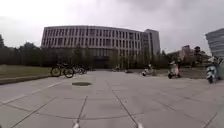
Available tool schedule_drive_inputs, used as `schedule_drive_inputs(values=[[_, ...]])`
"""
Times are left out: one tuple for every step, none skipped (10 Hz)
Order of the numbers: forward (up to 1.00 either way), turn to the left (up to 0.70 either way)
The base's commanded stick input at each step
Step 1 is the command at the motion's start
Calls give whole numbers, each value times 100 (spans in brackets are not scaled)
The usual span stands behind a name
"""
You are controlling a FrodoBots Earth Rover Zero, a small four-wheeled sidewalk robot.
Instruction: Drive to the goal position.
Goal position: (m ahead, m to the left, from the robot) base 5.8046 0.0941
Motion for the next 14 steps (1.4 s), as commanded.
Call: schedule_drive_inputs(values=[[50,0],[50,0],[50,0],[50,0],[50,0],[50,0],[50,0],[50,0],[50,0],[50,0],[50,0],[50,0],[50,0],[50,0]])
